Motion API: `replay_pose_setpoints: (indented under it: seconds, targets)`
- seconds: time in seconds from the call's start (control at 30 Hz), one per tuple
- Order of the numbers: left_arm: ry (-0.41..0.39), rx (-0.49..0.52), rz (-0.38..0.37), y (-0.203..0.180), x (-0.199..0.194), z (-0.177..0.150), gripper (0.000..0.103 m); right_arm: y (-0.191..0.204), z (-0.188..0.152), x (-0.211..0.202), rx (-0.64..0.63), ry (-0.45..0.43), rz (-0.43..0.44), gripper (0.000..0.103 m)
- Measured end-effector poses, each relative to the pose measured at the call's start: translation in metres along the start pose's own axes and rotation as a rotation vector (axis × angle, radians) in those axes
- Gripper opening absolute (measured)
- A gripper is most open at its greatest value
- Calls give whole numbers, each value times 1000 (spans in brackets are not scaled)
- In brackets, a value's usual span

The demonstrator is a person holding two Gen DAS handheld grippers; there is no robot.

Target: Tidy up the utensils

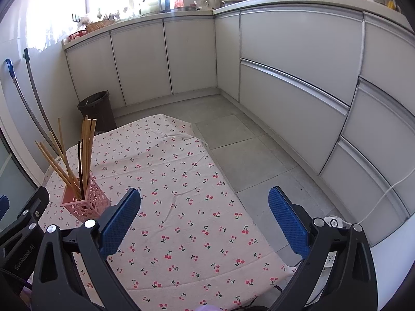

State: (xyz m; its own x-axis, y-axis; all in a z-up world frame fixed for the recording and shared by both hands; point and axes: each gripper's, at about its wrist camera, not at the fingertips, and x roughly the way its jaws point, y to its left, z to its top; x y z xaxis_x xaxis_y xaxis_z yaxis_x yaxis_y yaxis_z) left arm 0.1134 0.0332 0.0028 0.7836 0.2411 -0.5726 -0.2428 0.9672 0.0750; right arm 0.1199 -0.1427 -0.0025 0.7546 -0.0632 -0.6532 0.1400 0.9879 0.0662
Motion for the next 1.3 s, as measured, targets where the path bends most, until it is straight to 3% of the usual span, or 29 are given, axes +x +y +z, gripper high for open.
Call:
replay_pose_setpoints:
  seconds: [1.3]
  targets:
    - [24, -10, 17, 2, 6, -2, 96, -2, -3, 7, 12, 32, 12, 96]
